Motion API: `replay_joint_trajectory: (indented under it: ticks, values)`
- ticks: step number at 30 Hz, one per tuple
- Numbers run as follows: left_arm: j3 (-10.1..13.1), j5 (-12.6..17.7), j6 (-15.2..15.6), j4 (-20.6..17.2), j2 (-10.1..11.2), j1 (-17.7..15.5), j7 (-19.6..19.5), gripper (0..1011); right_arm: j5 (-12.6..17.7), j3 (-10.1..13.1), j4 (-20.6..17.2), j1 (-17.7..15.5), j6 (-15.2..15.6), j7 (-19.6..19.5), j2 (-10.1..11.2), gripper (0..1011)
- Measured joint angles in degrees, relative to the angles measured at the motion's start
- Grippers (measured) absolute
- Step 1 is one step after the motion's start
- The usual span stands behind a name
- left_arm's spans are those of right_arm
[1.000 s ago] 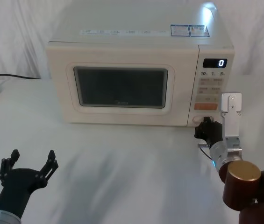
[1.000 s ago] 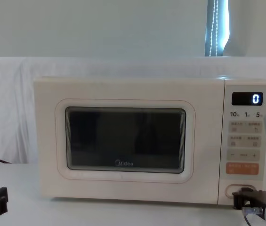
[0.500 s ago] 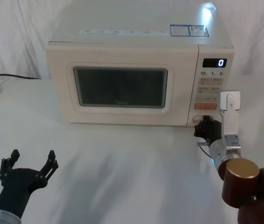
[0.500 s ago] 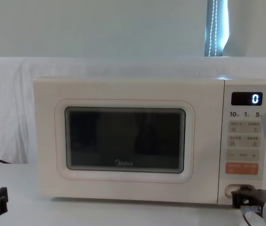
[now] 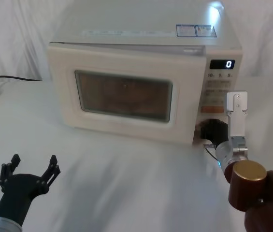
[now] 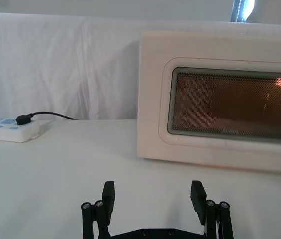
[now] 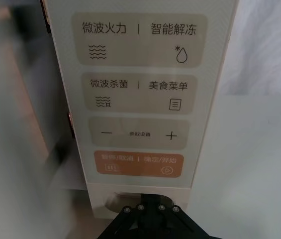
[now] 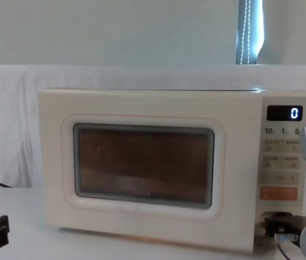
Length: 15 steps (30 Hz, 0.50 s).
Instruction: Press the button to open the microwave door with one hand; close the microwave door with the other hand.
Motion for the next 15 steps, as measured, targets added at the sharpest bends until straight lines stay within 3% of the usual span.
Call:
replay_joint_trajectory:
  ticks: [15]
  values:
    - [0.00,0.00,0.00,0.00,0.00,0.00,0.00,1001,0.27,0.14,-0.29,-0.17,-0.07,0.53,0.05,0]
